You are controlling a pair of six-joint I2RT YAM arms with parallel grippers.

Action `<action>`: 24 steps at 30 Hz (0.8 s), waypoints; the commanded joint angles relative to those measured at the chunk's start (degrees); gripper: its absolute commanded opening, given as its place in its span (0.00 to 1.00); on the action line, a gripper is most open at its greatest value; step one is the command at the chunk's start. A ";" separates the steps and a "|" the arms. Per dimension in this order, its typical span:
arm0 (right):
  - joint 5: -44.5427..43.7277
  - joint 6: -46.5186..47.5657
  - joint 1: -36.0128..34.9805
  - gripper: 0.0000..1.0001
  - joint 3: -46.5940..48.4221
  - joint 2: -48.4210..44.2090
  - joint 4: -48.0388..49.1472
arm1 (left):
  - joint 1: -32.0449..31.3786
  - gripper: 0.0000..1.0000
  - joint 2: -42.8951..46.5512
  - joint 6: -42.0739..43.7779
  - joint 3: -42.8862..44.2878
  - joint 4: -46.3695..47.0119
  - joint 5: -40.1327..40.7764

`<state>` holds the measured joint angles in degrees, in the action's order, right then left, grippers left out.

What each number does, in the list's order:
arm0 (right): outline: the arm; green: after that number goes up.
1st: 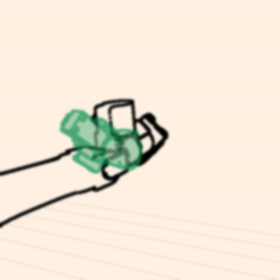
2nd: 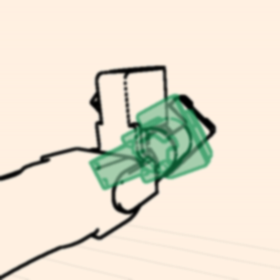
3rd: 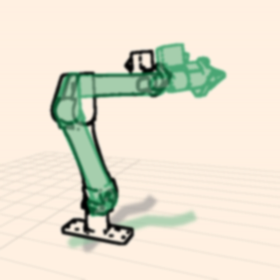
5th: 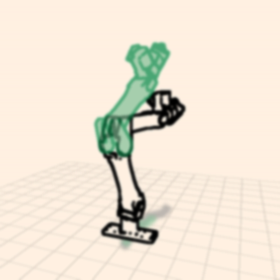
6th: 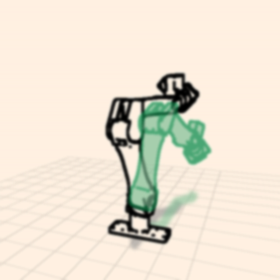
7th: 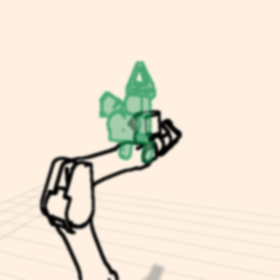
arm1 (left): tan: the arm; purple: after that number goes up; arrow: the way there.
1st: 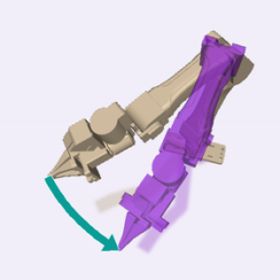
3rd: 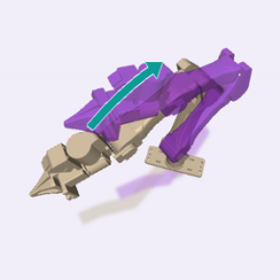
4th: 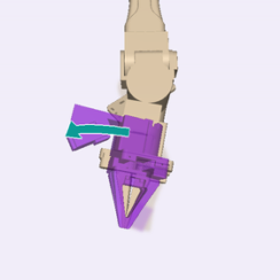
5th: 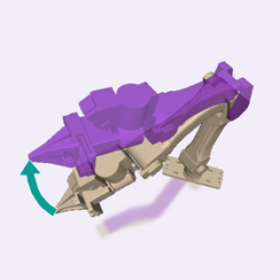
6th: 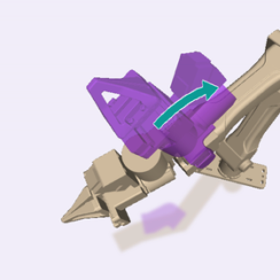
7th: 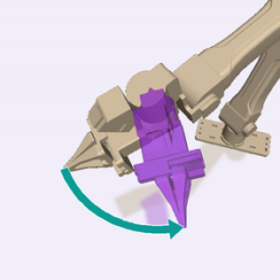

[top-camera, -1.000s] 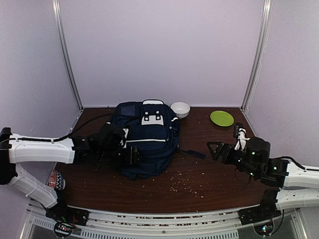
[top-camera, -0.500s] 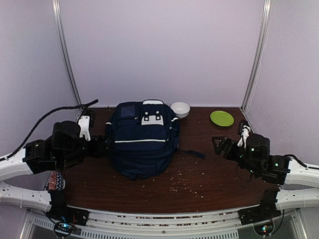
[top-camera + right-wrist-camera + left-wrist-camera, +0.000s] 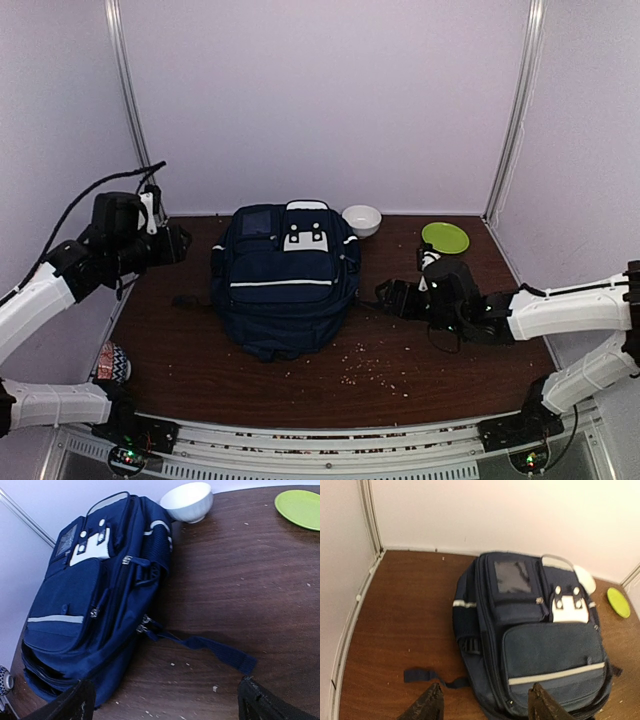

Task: Pack the student bag
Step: Adjust the student bag at the center of the board.

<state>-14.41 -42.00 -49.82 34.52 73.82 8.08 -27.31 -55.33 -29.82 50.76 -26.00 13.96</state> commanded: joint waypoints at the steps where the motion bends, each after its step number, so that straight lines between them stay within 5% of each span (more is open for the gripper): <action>1: 7.05 -4.68 0.80 0.99 5.52 7.46 9.77 | 3.16 0.98 0.86 2.35 6.39 1.85 -9.55; 6: 13.51 -11.74 0.95 0.95 10.75 17.32 15.96 | 3.15 0.97 -0.95 12.27 13.16 -4.50 -11.13; 11: 13.61 -16.10 0.89 0.88 14.40 22.86 13.26 | 3.23 0.98 4.60 17.10 8.52 -1.28 -7.02; 20: 12.10 -16.66 -0.02 0.39 21.87 27.99 3.58 | 3.16 0.98 7.33 16.10 3.92 0.73 -7.37; 24: 12.39 -17.09 -0.70 0.33 23.15 29.31 1.64 | 3.16 0.98 7.14 15.86 4.26 -0.02 -6.80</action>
<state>-1.98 -58.52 -49.74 56.03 101.73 12.88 -24.43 -48.25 -14.61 55.22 -27.57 6.39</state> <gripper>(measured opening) 0.361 0.978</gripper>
